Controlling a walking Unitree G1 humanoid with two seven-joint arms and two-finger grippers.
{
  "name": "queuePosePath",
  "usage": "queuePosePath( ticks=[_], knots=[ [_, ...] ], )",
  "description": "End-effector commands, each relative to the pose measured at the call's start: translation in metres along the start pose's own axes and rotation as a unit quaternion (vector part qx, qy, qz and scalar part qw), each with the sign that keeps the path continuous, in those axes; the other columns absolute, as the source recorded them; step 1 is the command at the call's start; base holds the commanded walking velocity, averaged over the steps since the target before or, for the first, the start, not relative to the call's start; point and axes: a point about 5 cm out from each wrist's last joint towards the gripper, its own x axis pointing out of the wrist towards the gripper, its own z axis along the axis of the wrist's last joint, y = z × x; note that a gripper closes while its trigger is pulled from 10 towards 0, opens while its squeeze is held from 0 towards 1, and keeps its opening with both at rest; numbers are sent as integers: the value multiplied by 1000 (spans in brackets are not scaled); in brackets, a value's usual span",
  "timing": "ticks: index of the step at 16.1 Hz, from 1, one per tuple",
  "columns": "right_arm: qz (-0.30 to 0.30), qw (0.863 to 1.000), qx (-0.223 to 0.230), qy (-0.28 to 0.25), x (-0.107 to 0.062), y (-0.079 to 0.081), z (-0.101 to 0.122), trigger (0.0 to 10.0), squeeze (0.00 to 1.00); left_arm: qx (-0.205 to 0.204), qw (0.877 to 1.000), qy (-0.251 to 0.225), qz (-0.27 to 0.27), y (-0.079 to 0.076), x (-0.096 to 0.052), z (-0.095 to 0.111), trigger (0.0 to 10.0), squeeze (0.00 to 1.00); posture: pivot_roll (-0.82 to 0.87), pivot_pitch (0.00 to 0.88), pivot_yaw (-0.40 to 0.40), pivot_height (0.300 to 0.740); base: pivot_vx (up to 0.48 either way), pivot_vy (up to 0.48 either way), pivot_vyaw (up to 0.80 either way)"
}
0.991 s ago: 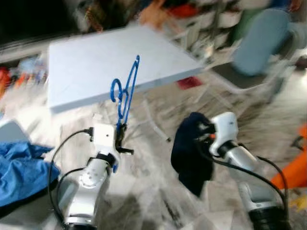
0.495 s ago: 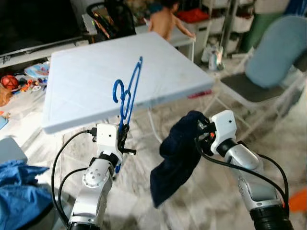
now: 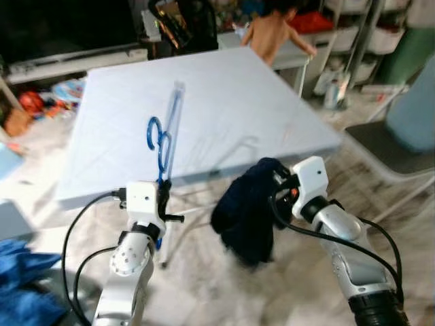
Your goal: Hang hanger
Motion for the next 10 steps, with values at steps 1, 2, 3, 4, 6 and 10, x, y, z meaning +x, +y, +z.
queuePosePath(
  ticks=[1, 2, 3, 4, 6, 10],
  knots=[
    [17, 1000, 2, -24, 8, 9, 10, 10000, 0, 18, 999, -9, 37, 16, -3, 6, 10000, 0, -34, 0, -42, 740, 0, 0, 0],
    [25, 999, 0, -27, 16, 14, 10, 10000, 0, 30, 997, -17, 70, 27, -9, 8, 10000, 0, 2, 0, -68, 740, 0, 0, 0],
    [25, 999, -2, -29, 18, 15, 10, 10000, 0, 33, 996, -21, 74, 28, -10, 10, 10000, 0, 6, 0, -71, 740, 0, 0, 0],
    [22, 999, 5, -33, 20, 17, 11, 10000, 0, 36, 996, -27, 78, 30, -11, 13, 10000, 0, 20, 0, -83, 740, 0, 0, 0],
    [21, 999, 12, -35, 22, 18, 12, 10000, 0, 33, 996, -31, 77, 31, -12, 15, 10000, 0, 41, 0, -107, 740, 0, 0, 0],
    [32, 998, 8, -55, 29, 23, 16, 10000, 0, 29, 995, -45, 83, 34, -10, 22, 10000, 0, 40, 0, -108, 740, 82, 0, 167]
  ],
)
